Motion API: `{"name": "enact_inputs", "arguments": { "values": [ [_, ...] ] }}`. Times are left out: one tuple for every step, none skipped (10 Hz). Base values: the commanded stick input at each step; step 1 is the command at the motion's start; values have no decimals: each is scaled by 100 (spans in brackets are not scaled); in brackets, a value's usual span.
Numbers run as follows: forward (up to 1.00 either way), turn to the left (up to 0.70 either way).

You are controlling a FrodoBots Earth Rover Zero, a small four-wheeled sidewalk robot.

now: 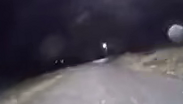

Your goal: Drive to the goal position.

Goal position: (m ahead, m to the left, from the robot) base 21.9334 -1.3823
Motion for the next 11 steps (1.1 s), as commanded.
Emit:
{"name": "enact_inputs", "arguments": {
  "values": [
    [100,0],
    [100,0],
    [100,-1],
    [100,-2],
    [100,-3],
    [100,-5],
    [100,-6],
    [100,-6],
    [100,-6],
    [100,-5],
    [100,-5]
  ]
}}
